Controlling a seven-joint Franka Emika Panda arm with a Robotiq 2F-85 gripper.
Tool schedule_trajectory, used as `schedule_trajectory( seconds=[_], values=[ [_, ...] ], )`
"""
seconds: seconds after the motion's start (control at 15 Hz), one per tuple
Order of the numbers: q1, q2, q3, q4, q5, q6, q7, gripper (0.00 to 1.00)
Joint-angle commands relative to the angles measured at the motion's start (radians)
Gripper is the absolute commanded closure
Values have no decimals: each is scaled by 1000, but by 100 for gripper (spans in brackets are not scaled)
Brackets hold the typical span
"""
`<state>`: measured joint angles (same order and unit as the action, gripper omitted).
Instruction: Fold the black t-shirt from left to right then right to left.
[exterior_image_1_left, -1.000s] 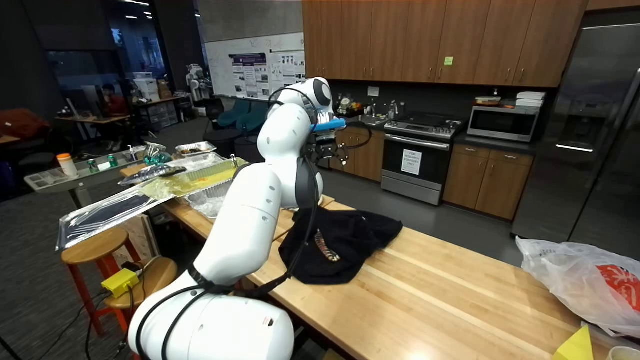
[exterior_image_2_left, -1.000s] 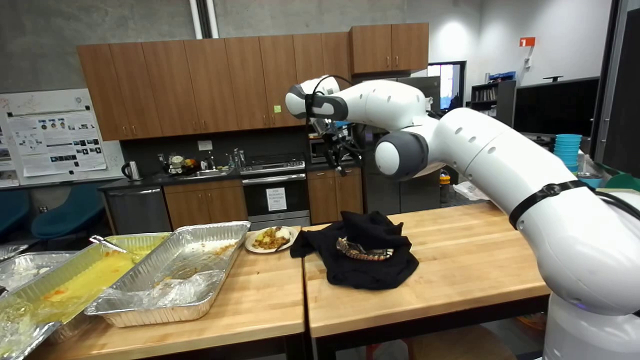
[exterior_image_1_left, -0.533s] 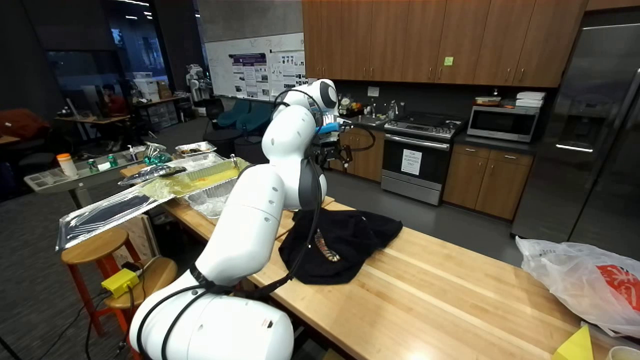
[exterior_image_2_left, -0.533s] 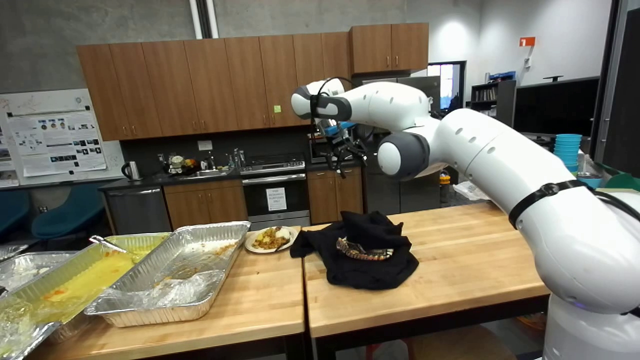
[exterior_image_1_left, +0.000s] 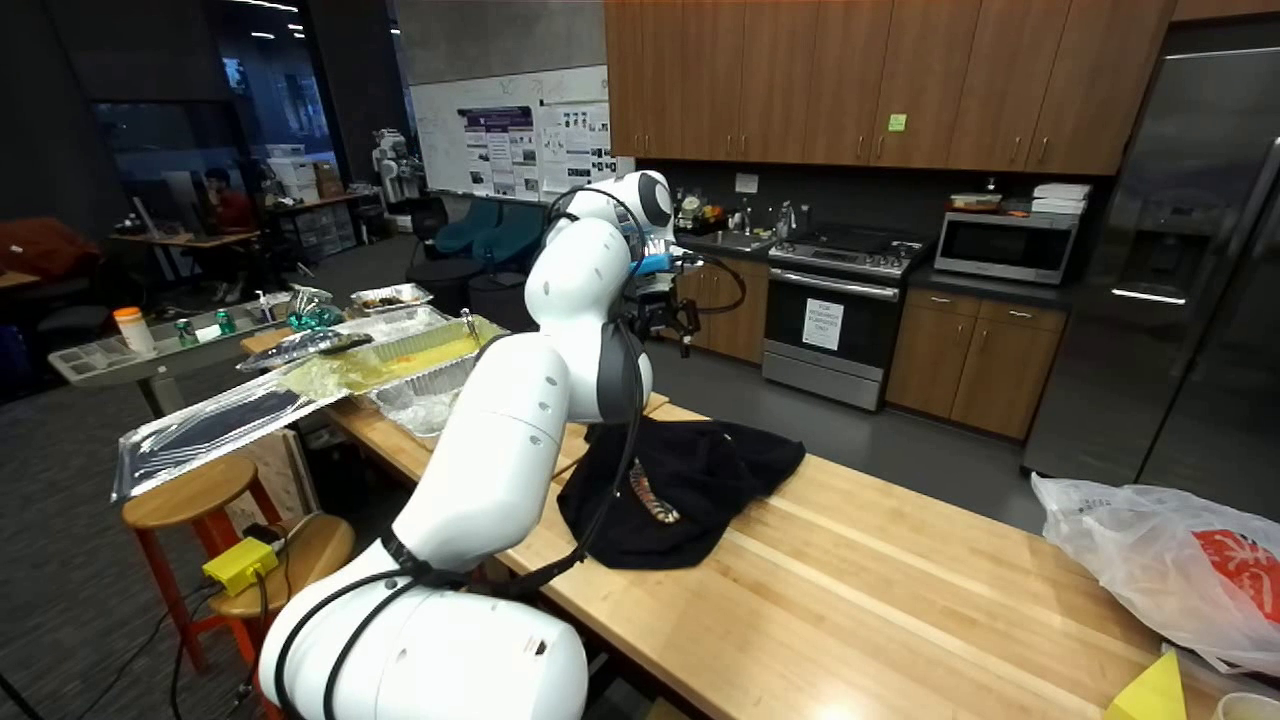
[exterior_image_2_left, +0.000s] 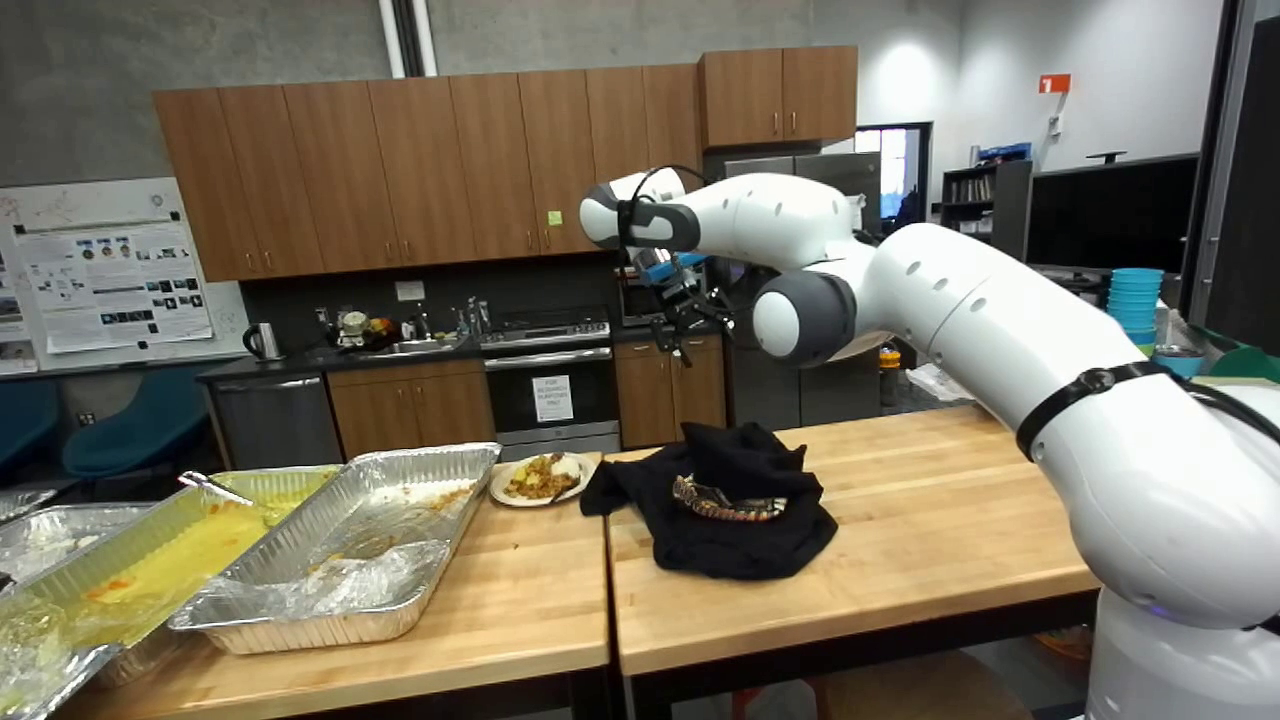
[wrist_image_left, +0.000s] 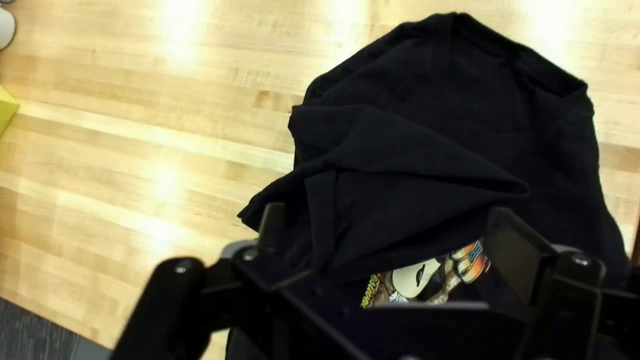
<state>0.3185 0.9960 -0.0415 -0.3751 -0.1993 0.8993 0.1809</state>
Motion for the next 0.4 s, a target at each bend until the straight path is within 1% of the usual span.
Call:
schedule_trajectory(
  seconds=[0.0,0.07,0.13,0.33],
  values=[
    [4,-17,21,4,19,-74,-163,0],
    [6,-24,26,-9,19,-88,-197,0],
    [10,-3,7,3,6,-58,-136,0],
    [14,-4,15,1,6,-75,-181,0]
  ],
)
